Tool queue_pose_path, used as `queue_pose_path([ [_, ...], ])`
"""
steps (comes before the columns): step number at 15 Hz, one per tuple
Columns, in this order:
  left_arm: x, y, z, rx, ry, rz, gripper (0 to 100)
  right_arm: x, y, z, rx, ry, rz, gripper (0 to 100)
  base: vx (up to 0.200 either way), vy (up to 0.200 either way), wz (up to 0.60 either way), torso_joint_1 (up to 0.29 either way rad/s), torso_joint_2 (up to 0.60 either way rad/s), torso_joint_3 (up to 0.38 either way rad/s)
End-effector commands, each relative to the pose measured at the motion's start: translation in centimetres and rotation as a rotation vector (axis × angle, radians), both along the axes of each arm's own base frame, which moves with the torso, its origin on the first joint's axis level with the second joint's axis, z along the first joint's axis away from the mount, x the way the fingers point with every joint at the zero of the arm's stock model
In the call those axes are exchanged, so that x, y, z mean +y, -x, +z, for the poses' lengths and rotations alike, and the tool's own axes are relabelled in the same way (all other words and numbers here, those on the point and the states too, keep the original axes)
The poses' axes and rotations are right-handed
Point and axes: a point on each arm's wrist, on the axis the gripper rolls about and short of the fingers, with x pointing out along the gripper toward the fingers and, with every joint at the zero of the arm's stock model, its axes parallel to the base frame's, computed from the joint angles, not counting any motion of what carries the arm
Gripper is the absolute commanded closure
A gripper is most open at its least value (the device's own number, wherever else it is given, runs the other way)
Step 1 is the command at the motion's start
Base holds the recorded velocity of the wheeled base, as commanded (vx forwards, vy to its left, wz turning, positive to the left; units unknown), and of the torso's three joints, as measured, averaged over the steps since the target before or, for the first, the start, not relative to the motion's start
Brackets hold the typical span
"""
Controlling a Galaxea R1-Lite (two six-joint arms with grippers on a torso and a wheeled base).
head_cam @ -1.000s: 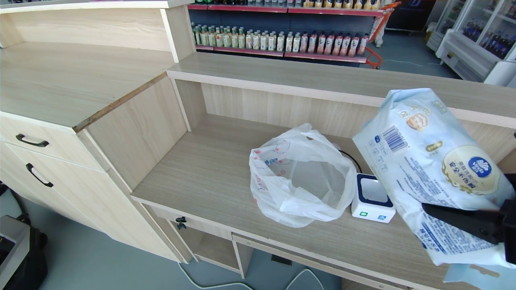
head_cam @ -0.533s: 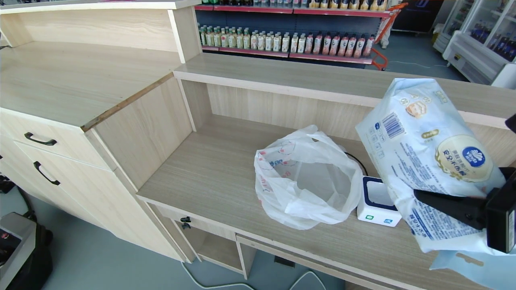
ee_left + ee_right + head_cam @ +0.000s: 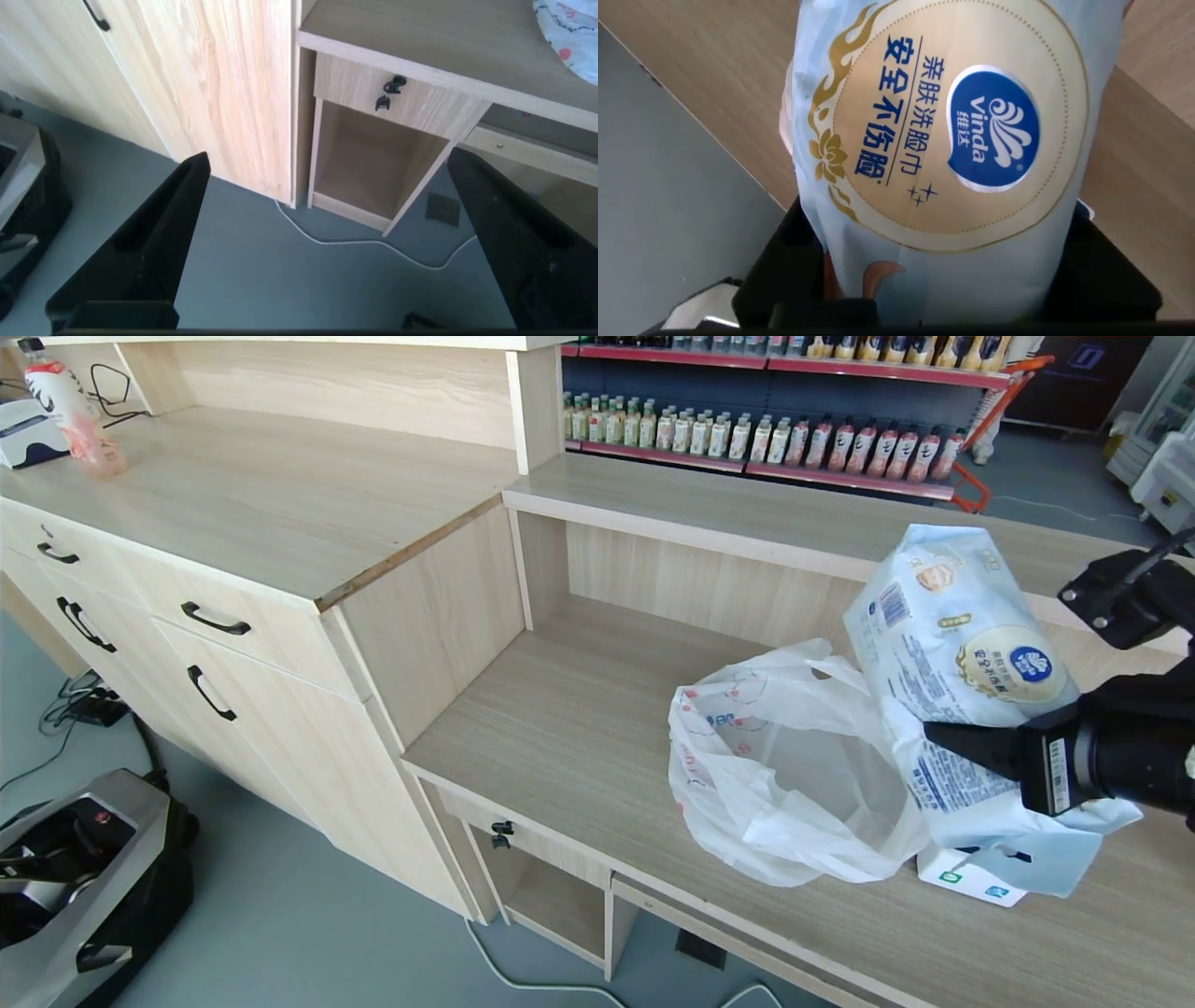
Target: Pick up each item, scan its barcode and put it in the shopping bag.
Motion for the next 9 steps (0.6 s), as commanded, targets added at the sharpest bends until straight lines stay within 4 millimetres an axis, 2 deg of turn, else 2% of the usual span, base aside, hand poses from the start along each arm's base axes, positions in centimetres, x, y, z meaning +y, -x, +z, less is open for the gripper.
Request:
queue_pose_path([
  [1,0.0,0.0,0.0,0.001,0.0,0.001,0,-1.0,-3.4,-2.4,0.066,-0.013,-0.013,100,0.0,0.0,0.0,0.0,0.0,0.0],
  [5,0.0,0.0,0.0,0.001,0.0,0.001,0,-2.0,-8.3,-4.4,-0.024,-0.079,0.083,100,0.0,0.0,0.0,0.0,0.0,0.0],
  [9,0.0,0.0,0.0,0.001,0.0,0.001,0,-3.1,-10.0,-6.1,-0.101,-0.035,0.226,100,0.0,0.0,0.0,0.0,0.0,0.0],
])
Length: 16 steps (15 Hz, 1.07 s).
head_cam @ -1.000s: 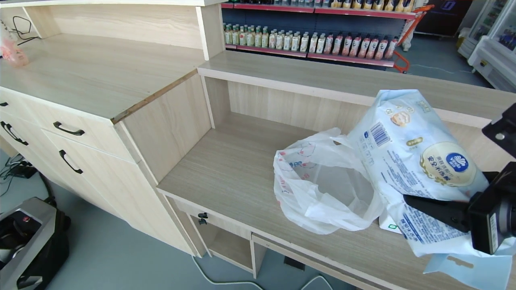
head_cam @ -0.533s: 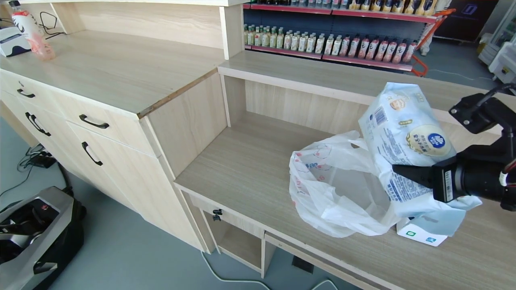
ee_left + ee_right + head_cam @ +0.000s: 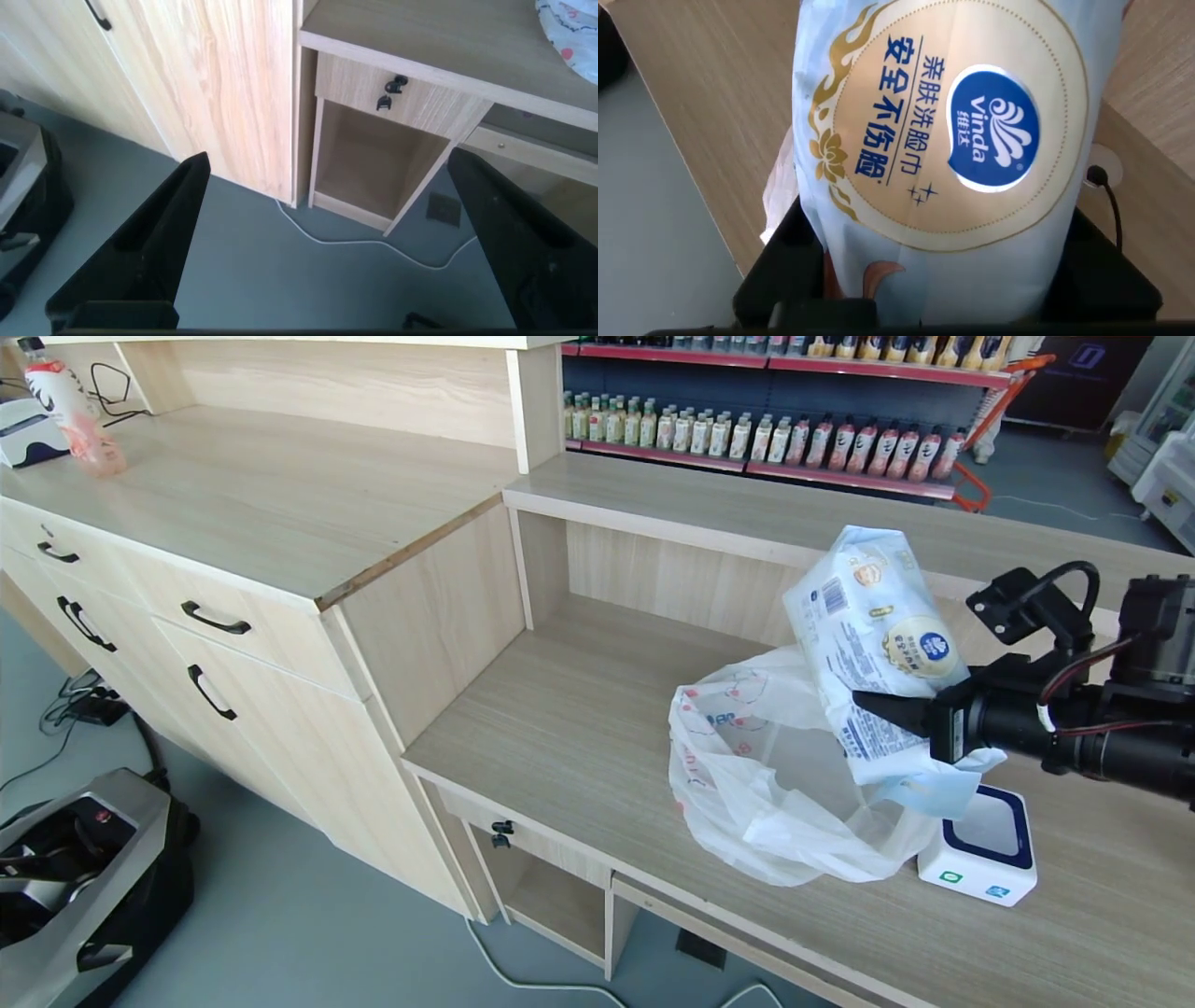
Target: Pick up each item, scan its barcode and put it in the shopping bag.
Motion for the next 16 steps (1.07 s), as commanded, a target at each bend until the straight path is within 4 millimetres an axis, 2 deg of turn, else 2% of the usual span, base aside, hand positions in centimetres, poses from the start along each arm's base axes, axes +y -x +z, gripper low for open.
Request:
queue_pose_path([
  [1,0.0,0.0,0.0,0.001,0.0,0.0,0,-0.8,-1.7,-2.4,0.025,0.003,0.016,100,0.0,0.0,0.0,0.0,0.0,0.0],
  [4,0.0,0.0,0.0,0.001,0.0,0.0,0,-2.0,-3.3,-4.6,-0.027,-0.009,0.034,100,0.0,0.0,0.0,0.0,0.0,0.0],
  [8,0.0,0.0,0.0,0.001,0.0,0.0,0,-2.0,-4.7,-6.5,-0.09,-0.014,0.051,100,0.0,0.0,0.0,0.0,0.0,0.0],
  [16,0.0,0.0,0.0,0.001,0.0,0.0,0,-1.1,-4.0,-8.9,-0.061,-0.054,0.077,100,0.0,0.0,0.0,0.0,0.0,0.0],
])
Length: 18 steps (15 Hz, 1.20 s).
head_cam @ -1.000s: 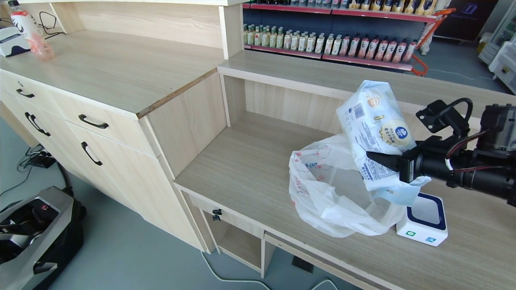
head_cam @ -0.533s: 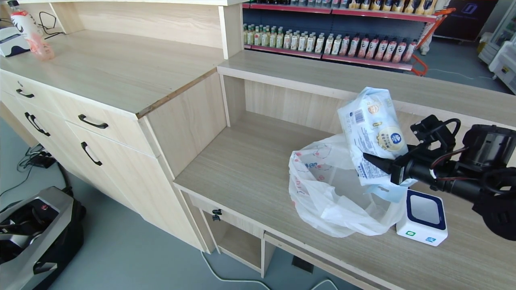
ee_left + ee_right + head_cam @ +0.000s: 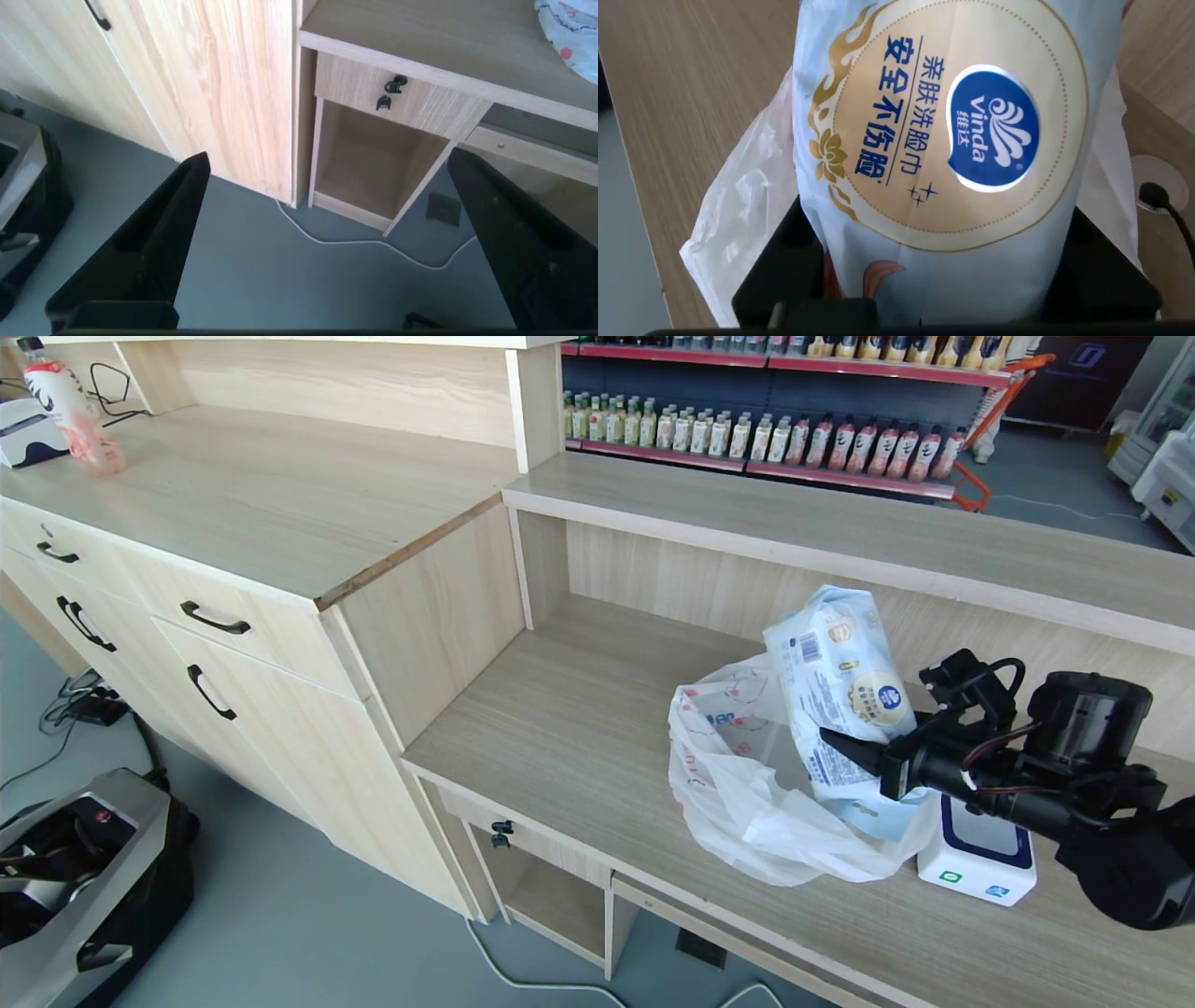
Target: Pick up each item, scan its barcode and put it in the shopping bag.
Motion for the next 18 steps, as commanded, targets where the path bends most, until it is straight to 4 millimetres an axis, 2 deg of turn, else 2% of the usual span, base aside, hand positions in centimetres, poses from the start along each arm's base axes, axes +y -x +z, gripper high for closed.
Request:
queue_pose_path([
  [1,0.0,0.0,0.0,0.001,0.0,0.0,0,0.2,0.1,-0.7,0.029,-0.007,0.006,100,0.0,0.0,0.0,0.0,0.0,0.0],
  [18,0.0,0.0,0.0,0.001,0.0,0.0,0,-0.1,1.5,-3.0,0.139,0.06,0.008,100,0.0,0.0,0.0,0.0,0.0,0.0],
])
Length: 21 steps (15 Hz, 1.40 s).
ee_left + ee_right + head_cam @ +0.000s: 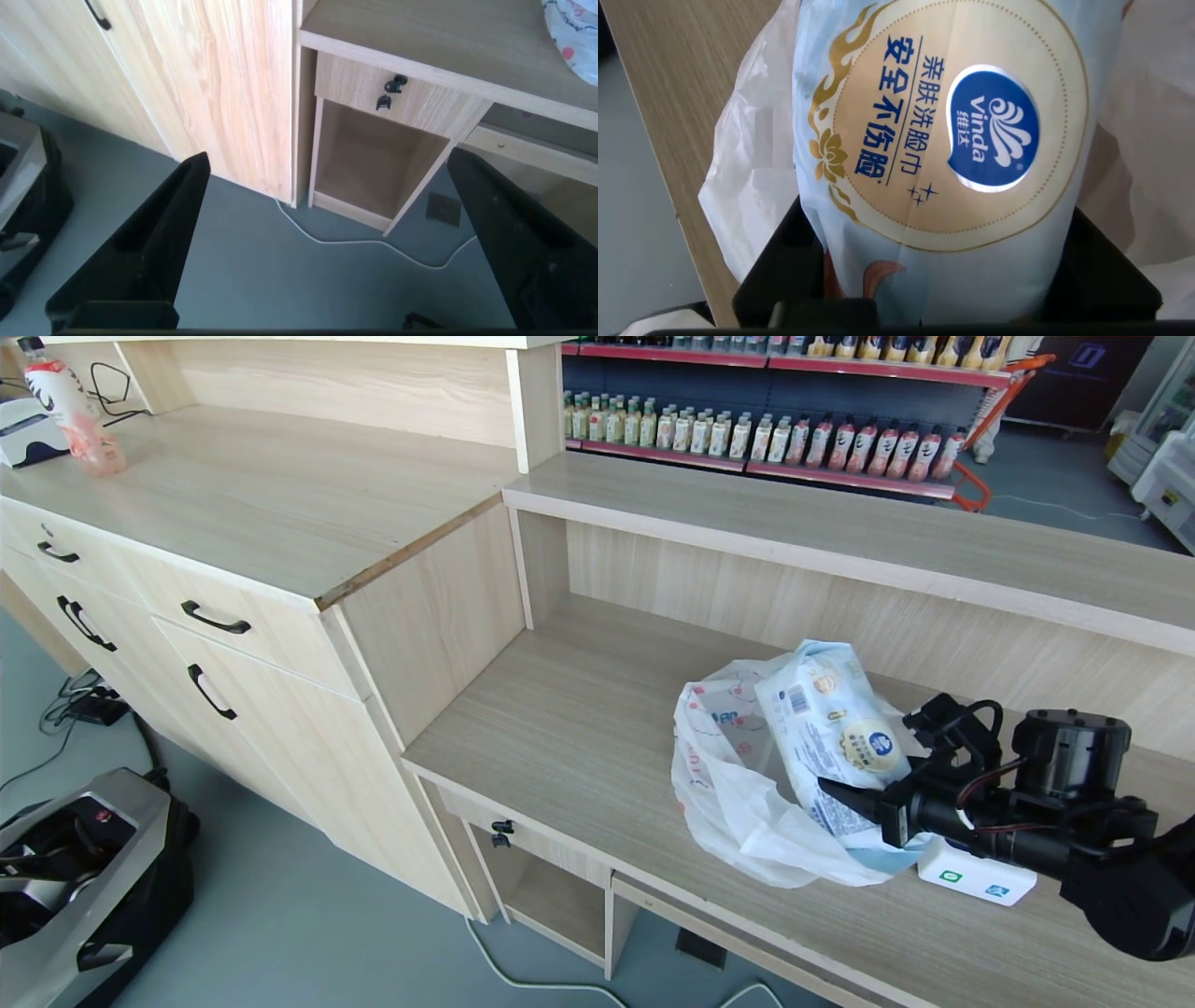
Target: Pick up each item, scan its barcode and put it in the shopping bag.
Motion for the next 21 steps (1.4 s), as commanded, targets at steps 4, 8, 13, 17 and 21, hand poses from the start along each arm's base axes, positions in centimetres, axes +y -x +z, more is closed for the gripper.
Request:
queue_pose_path([
  [4,0.0,0.0,0.0,0.001,0.0,0.0,0,-0.3,0.4,-1.0,0.029,0.047,0.008,100,0.0,0.0,0.0,0.0,0.0,0.0],
  [8,0.0,0.0,0.0,0.001,0.0,0.0,0,-0.4,0.4,-1.3,0.044,0.047,0.006,100,0.0,0.0,0.0,0.0,0.0,0.0],
  [13,0.0,0.0,0.0,0.001,0.0,0.0,0,-0.4,0.6,-1.4,0.068,0.048,0.01,100,0.0,0.0,0.0,0.0,0.0,0.0],
  [17,0.0,0.0,0.0,0.001,0.0,0.0,0,-0.3,0.7,-1.2,0.062,0.022,0.077,100,0.0,0.0,0.0,0.0,0.0,0.0],
  [21,0.0,0.0,0.0,0.001,0.0,0.0,0,-0.2,0.5,-1.0,0.051,0.007,0.114,100,0.0,0.0,0.0,0.0,0.0,0.0],
])
